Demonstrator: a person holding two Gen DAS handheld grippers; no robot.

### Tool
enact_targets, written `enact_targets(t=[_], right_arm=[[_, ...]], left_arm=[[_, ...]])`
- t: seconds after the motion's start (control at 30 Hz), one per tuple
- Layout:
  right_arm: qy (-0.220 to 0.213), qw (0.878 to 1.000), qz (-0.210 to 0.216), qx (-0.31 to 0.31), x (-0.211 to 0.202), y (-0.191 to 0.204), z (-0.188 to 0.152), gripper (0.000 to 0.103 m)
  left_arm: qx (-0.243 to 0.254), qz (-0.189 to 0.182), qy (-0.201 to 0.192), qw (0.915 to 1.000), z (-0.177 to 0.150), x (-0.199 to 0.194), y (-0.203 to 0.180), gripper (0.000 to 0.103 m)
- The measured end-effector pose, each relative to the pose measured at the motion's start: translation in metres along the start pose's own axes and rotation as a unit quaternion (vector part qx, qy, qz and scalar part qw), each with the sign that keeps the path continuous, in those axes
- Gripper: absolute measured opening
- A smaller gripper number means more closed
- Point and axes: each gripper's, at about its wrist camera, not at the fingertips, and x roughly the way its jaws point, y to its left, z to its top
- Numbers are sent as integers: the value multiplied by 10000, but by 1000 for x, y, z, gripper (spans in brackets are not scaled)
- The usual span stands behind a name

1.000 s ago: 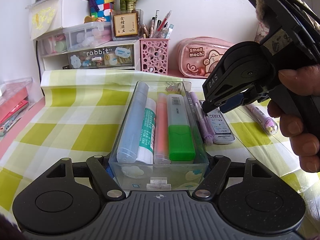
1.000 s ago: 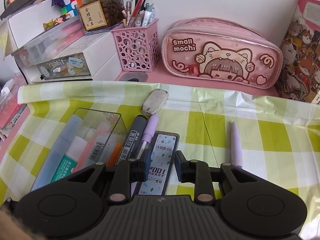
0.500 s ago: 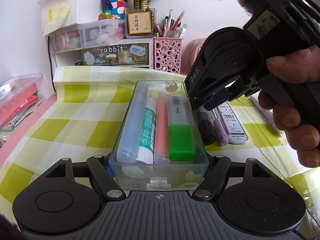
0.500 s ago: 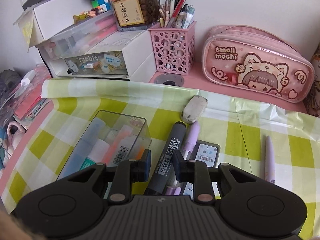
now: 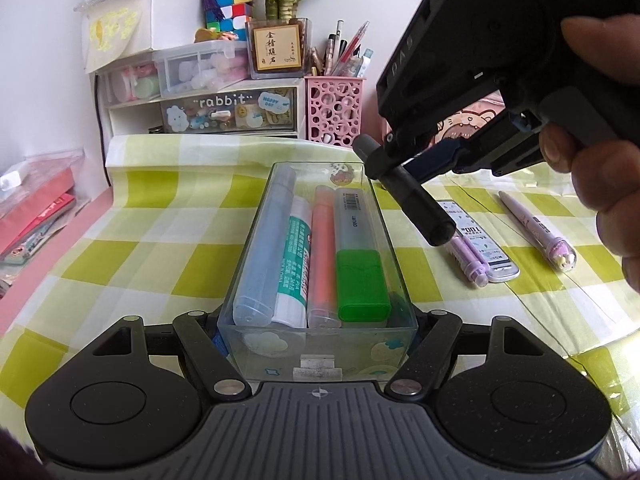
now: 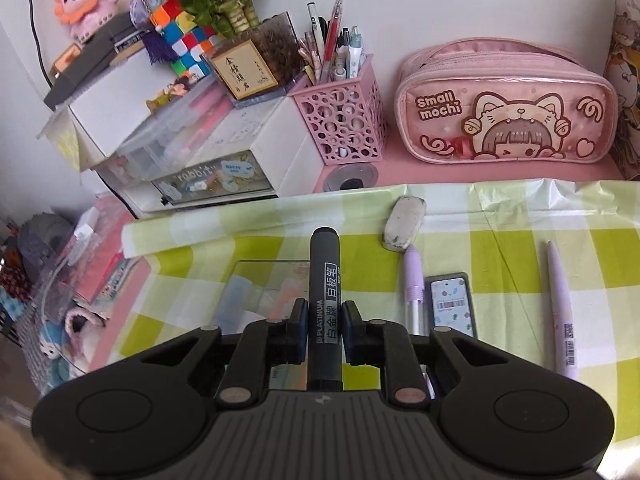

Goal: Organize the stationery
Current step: 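Lower the black marker into the clear box and open the right tool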

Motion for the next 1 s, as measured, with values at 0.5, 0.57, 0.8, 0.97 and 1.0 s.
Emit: enact_targets(t=[0.5, 0.57, 0.8, 0.97, 1.0], right_arm=[[203, 9995, 236, -4, 5, 27, 1, 10], [178, 9997, 142, -5, 5, 26, 1, 10], [272, 9995, 97, -103, 2, 28, -1, 10], [392, 9990, 197, -40, 5, 31, -3, 10], [405, 9990, 205, -31, 6, 31, -3, 10]], left_arm=[[16, -9, -4, 10000, 1, 1, -1, 73], [20, -10, -5, 10000, 0, 0, -1, 73], [21, -9, -5, 10000, 1, 0, -1, 73], [23, -9, -6, 10000, 0, 0, -1, 73], [24, -9, -6, 10000, 0, 0, -1, 73]])
